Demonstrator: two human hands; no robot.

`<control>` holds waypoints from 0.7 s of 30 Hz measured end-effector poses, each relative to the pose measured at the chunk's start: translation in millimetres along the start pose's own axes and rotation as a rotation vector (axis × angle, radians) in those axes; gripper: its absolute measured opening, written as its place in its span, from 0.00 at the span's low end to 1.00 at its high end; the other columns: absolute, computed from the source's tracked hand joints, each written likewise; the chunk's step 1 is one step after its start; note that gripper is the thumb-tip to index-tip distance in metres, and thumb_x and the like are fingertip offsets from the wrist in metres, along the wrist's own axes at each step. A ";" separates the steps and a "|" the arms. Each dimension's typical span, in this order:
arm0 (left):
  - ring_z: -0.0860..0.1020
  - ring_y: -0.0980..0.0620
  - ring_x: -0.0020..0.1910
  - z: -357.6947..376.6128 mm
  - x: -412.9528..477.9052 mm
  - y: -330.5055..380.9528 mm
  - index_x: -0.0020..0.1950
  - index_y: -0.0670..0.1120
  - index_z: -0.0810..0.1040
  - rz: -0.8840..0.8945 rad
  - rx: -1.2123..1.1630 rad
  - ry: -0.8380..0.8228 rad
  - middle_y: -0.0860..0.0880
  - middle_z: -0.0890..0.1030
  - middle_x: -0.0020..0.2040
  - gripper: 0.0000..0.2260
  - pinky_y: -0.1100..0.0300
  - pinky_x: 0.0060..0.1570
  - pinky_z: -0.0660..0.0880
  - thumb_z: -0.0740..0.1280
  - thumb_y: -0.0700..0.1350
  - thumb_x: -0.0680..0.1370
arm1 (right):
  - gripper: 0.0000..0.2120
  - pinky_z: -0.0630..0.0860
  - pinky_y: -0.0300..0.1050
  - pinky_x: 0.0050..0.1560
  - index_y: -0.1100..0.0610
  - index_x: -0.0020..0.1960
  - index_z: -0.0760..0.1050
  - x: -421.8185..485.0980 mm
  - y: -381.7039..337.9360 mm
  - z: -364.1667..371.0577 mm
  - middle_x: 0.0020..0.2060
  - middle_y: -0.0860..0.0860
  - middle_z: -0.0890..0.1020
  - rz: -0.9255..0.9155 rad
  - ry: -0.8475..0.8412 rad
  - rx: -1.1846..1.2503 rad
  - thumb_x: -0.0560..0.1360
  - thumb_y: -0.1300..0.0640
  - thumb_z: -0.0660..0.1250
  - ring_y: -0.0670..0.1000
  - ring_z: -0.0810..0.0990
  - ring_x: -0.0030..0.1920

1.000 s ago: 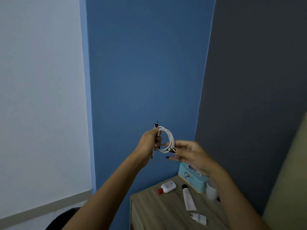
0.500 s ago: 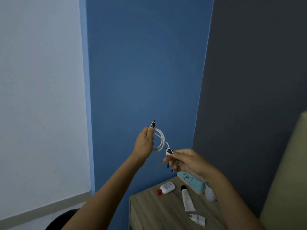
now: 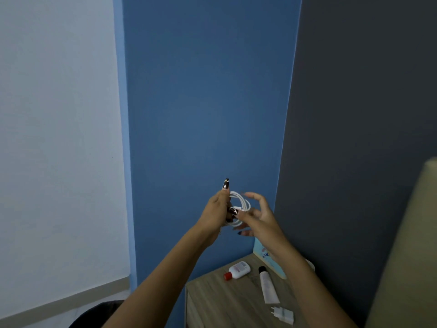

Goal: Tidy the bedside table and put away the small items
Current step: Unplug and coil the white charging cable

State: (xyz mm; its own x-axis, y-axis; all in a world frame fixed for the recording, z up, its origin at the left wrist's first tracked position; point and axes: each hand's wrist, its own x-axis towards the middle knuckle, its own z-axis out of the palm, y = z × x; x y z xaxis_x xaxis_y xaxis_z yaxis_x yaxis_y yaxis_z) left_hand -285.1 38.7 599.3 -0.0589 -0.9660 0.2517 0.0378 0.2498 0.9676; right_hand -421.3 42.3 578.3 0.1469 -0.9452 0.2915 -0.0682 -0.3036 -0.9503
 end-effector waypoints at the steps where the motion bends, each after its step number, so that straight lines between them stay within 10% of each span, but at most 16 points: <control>1: 0.70 0.51 0.34 0.3 0.0 -1.5 0.43 0.43 0.70 -0.001 0.015 -0.020 0.46 0.70 0.36 0.19 0.57 0.37 0.69 0.52 0.57 0.82 | 0.18 0.82 0.53 0.46 0.43 0.60 0.70 0.6 1.1 1.6 0.46 0.55 0.85 -0.037 0.004 0.003 0.75 0.59 0.68 0.56 0.85 0.43; 9: 0.69 0.51 0.46 10.4 -5.5 -6.1 0.37 0.48 0.72 0.253 0.364 0.067 0.49 0.72 0.39 0.18 0.59 0.48 0.70 0.53 0.55 0.82 | 0.16 0.81 0.53 0.31 0.40 0.45 0.80 3.7 8.8 3.8 0.29 0.56 0.76 -0.182 0.196 -0.292 0.73 0.61 0.64 0.56 0.76 0.30; 21: 0.64 0.55 0.30 -3.1 22.8 -41.5 0.40 0.45 0.68 0.048 0.183 0.014 0.50 0.67 0.32 0.19 0.61 0.33 0.63 0.52 0.57 0.82 | 0.13 0.79 0.53 0.55 0.64 0.58 0.77 6.5 28.1 -25.9 0.53 0.61 0.83 0.221 -0.278 0.201 0.77 0.58 0.65 0.58 0.82 0.55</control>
State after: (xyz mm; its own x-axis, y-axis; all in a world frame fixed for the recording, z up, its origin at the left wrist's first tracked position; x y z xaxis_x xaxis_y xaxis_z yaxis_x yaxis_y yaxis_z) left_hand -284.9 6.1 564.8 -0.0471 -0.9533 0.2985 -0.1421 0.3022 0.9426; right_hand -447.8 24.5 556.4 0.4136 -0.9082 0.0633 0.0622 -0.0412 -0.9972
